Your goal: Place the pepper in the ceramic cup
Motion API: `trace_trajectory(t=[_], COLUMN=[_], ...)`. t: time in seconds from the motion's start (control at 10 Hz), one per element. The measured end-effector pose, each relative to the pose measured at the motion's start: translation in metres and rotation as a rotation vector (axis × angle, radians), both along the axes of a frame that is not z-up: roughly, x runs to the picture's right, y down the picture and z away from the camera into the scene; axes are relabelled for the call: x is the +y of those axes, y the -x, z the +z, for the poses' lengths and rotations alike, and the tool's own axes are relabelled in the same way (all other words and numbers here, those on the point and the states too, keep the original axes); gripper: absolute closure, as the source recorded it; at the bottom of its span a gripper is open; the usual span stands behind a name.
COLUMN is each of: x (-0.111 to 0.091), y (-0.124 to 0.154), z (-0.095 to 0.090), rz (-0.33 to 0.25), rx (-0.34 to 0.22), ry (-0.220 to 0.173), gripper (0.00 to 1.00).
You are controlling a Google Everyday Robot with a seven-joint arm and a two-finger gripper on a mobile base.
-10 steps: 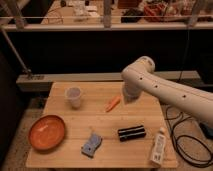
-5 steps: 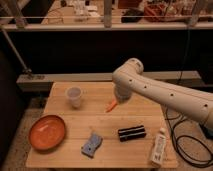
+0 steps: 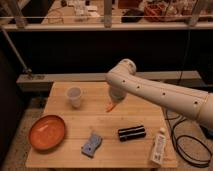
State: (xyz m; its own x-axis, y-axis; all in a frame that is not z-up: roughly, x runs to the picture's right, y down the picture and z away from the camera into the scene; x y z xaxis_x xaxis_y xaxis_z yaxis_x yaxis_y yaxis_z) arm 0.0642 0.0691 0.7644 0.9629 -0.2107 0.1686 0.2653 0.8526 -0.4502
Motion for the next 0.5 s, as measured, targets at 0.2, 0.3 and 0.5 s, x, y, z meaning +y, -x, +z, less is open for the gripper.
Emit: trace_trajectory(t=[0.2,0.3,0.5], x=[0.001,0.0,-0.001], y=[0.004,0.009,0.029], z=[0.002,0.005,0.01], rz=[-0.013,-0.021,-0.034], rx=[-0.008,-0.011,-0.027], ry=[-0.002,-0.007,-0.011], gripper=[0.21,0.22,0.37])
